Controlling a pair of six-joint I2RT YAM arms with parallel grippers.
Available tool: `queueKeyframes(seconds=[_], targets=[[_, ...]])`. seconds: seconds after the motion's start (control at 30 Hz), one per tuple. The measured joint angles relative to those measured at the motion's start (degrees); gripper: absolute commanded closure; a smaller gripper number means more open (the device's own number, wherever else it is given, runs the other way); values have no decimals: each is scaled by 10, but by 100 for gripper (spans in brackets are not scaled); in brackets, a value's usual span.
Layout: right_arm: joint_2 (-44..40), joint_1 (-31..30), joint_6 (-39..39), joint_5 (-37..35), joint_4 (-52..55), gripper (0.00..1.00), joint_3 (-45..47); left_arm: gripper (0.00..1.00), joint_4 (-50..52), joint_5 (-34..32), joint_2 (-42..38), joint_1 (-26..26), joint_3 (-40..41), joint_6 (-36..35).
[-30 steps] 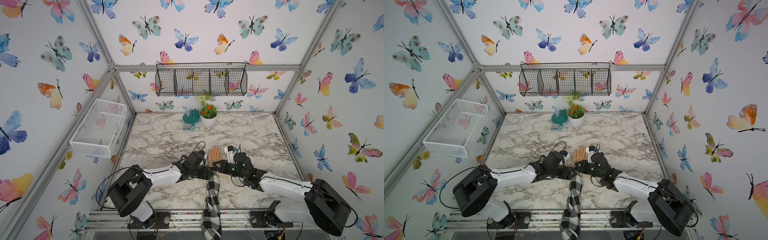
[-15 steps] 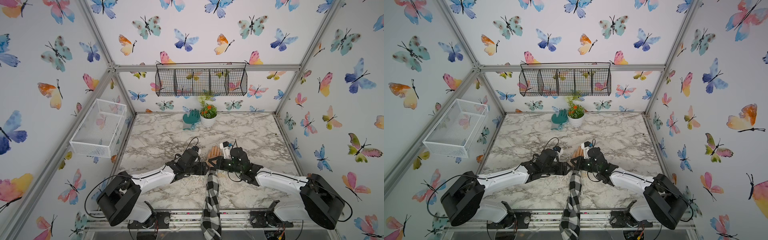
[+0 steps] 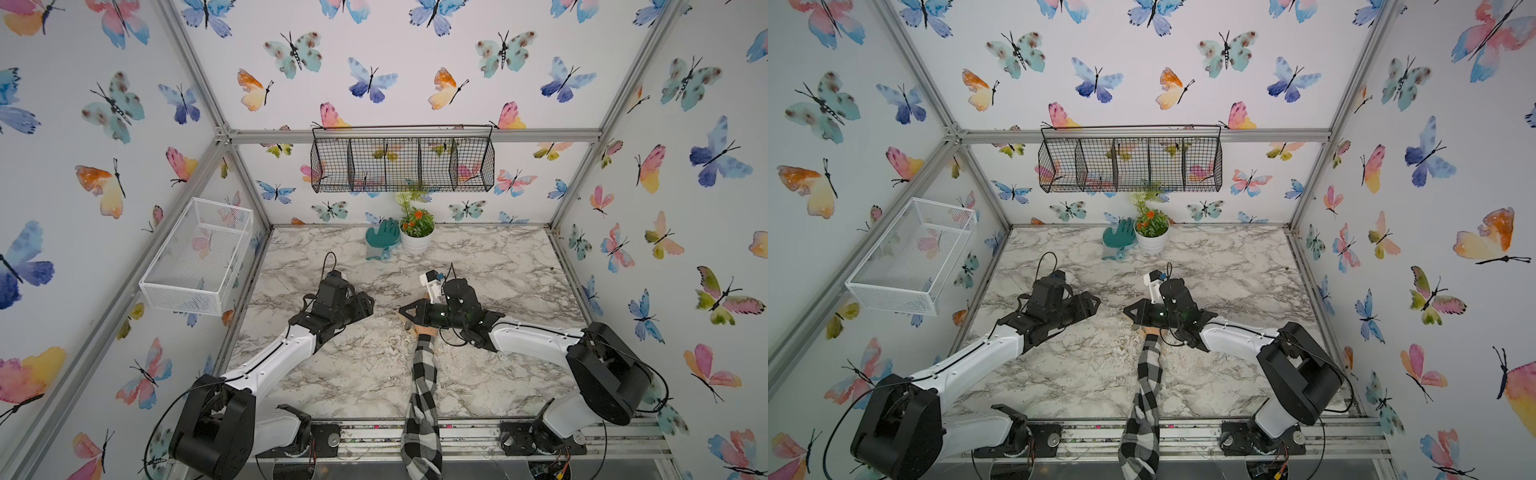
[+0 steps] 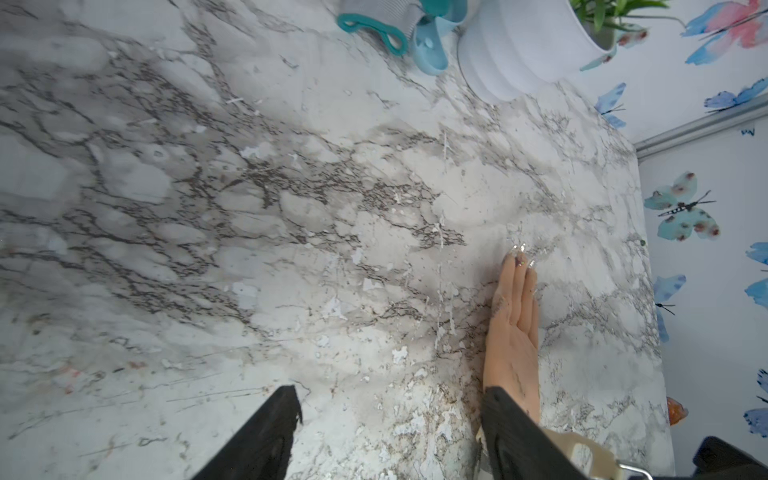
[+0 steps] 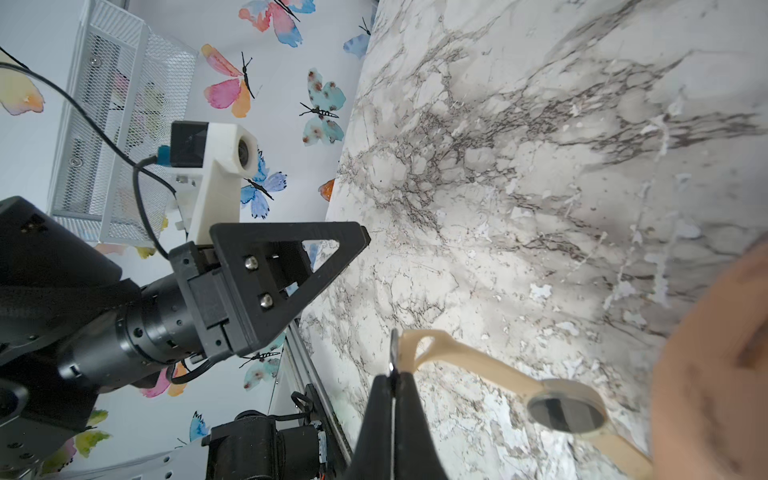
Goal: Take off the watch
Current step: Take off the watch from the hand, then place the watch at the center of the board.
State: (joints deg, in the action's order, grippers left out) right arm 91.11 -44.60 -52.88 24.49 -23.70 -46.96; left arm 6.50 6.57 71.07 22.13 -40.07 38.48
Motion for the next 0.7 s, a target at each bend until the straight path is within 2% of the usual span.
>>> queueKeyframes(seconds=[0.27, 0.7], targets=[[80, -6, -1, 20, -23, 98, -70, 27, 11, 8, 0, -67, 0, -16], [223, -37, -9, 40, -42, 98, -199, 27, 11, 19, 0, -101, 0, -28]])
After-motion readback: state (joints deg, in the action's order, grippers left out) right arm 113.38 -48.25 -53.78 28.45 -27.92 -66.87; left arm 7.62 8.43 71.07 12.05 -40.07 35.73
